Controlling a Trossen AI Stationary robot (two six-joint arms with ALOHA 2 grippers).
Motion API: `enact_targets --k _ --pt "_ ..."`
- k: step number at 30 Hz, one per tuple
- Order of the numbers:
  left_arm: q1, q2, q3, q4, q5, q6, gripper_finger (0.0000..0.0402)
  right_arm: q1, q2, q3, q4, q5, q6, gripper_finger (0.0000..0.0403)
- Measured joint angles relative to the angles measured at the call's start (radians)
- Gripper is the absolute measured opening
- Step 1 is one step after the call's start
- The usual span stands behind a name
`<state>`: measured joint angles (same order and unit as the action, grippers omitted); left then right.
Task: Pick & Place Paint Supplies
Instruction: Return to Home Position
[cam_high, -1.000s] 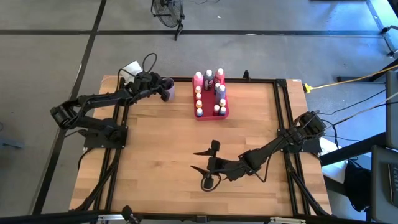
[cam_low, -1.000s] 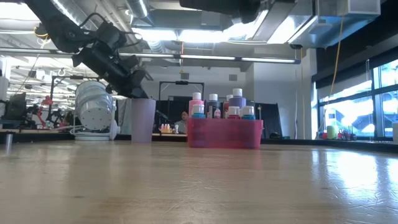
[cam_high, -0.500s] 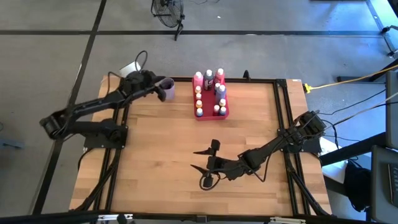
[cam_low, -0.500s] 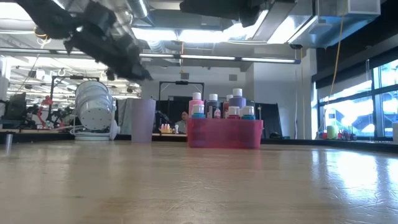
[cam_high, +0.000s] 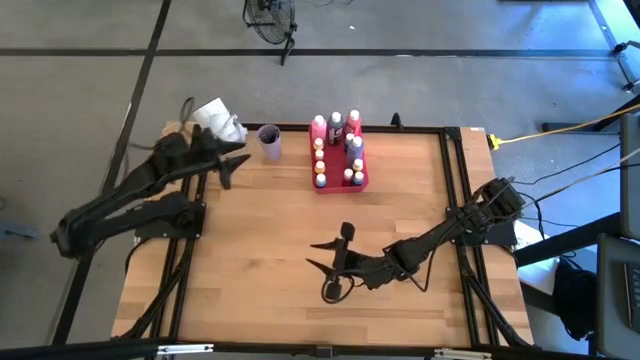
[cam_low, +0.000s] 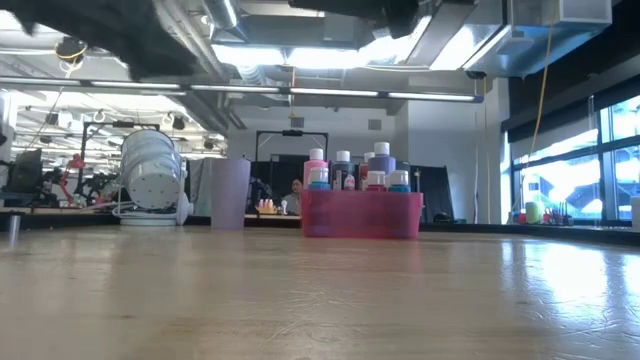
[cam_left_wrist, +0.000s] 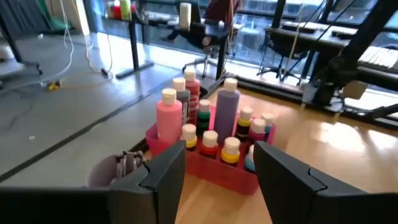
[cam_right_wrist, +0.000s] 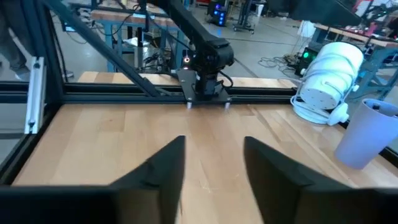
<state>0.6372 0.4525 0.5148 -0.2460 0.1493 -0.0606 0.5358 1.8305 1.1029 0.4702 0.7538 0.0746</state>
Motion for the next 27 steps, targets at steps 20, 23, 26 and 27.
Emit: enact_targets --k 20,23,26,27 --pt "-0.008 -0.452 -0.013 -0.271 0.279 -0.041 0.0004 -0.046 -0.001 0.204 -0.342 -0.130 0.124 0.0002" --pt "-0.011 -0.452 -0.081 -0.221 0.320 -0.074 0.0002 -0.062 -0.001 0.205 -0.361 -0.131 0.129 0.0002" --pt "-0.021 -0.452 -0.189 -0.036 0.367 -0.209 0.0003 -0.072 -0.001 0.205 -0.364 -0.179 0.123 0.0001" --pt "-0.029 -0.452 -0.236 0.052 0.388 -0.267 0.0003 -0.075 -0.001 0.204 -0.366 -0.197 0.125 0.0001"
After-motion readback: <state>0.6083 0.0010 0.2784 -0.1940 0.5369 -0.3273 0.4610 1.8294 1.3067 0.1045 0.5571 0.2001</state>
